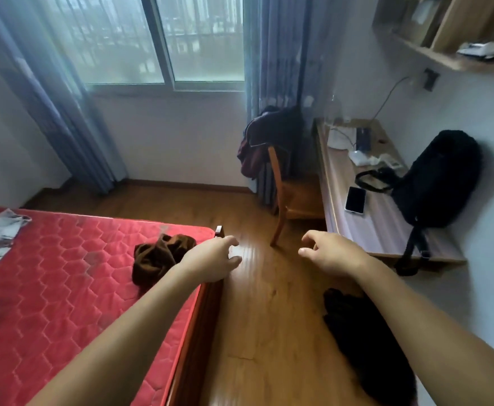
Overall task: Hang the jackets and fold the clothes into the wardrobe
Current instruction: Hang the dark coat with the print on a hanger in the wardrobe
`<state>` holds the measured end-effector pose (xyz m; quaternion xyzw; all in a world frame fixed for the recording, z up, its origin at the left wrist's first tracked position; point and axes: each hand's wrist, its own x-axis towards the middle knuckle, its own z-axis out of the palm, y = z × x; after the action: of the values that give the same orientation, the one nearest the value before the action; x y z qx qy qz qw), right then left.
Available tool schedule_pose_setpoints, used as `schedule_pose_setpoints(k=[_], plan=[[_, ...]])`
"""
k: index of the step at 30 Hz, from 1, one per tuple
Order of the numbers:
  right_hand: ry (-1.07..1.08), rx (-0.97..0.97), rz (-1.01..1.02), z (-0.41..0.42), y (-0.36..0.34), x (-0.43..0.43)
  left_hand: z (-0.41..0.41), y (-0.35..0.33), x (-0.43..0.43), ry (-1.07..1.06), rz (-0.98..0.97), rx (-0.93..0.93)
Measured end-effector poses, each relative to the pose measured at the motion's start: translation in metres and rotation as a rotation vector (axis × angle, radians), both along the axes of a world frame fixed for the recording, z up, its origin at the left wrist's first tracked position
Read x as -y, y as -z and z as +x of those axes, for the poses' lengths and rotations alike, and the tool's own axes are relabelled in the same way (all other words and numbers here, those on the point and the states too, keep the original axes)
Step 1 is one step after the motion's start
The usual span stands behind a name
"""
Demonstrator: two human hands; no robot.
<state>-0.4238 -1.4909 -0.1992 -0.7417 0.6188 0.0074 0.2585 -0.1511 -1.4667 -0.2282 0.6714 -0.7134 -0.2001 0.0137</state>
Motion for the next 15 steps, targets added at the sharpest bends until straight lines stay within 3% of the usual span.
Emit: schedule_pose_setpoints(k=[15], plan=[[-0.086,-0.050,-0.031,0.068,0.036,0.298,0.070,0.031,0.289,-0.117,0.034,0.033]])
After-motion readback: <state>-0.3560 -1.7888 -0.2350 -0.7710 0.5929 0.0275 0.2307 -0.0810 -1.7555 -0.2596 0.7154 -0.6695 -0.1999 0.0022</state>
